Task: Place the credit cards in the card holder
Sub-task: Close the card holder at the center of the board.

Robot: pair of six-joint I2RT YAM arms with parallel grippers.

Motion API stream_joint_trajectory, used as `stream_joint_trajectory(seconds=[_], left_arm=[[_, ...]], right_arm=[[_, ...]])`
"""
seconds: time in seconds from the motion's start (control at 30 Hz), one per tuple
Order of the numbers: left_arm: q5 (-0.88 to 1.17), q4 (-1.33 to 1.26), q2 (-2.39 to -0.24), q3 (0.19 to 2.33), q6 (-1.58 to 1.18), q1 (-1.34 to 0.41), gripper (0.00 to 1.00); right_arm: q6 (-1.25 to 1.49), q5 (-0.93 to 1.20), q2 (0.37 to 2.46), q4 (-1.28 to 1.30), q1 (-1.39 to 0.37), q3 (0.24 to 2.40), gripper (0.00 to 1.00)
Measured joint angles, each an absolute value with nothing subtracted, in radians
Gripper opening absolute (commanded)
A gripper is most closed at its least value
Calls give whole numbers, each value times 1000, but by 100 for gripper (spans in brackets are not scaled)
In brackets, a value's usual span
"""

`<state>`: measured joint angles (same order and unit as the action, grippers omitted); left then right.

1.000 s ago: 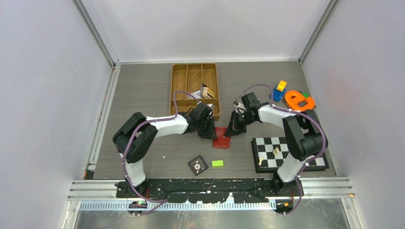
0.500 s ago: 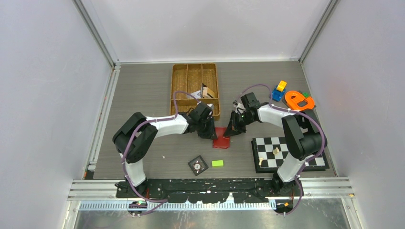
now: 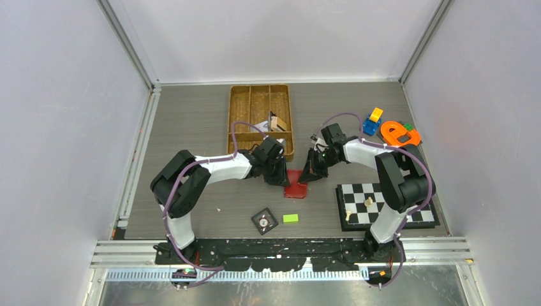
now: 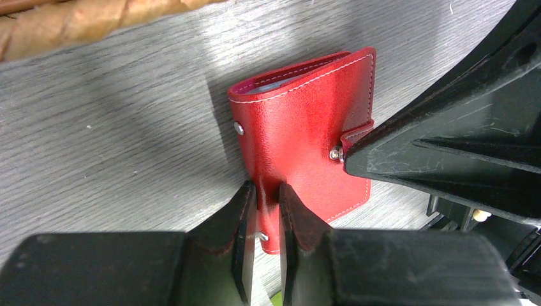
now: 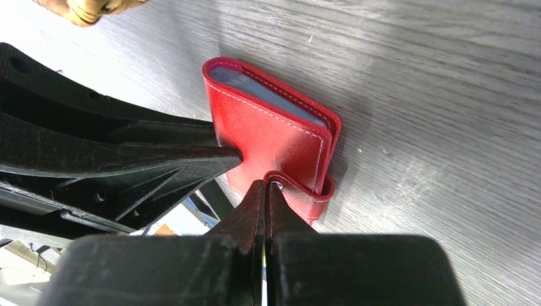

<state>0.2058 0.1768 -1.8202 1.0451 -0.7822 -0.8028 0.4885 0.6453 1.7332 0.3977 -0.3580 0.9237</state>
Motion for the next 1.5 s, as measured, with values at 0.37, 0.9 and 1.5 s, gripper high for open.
stream_joint_trajectory(seconds=[0.37, 0.9, 1.5], left_arm=[[206, 177, -1820, 1045, -782, -803, 16], [206, 177, -1820, 1045, -782, -803, 15], [206, 177, -1820, 1045, -782, -803, 14]], right_arm=[[488, 633, 1742, 415, -363, 935, 1], [504, 561, 1744, 462, -396, 968, 1], [540, 472, 1758, 515, -437, 1007, 0]])
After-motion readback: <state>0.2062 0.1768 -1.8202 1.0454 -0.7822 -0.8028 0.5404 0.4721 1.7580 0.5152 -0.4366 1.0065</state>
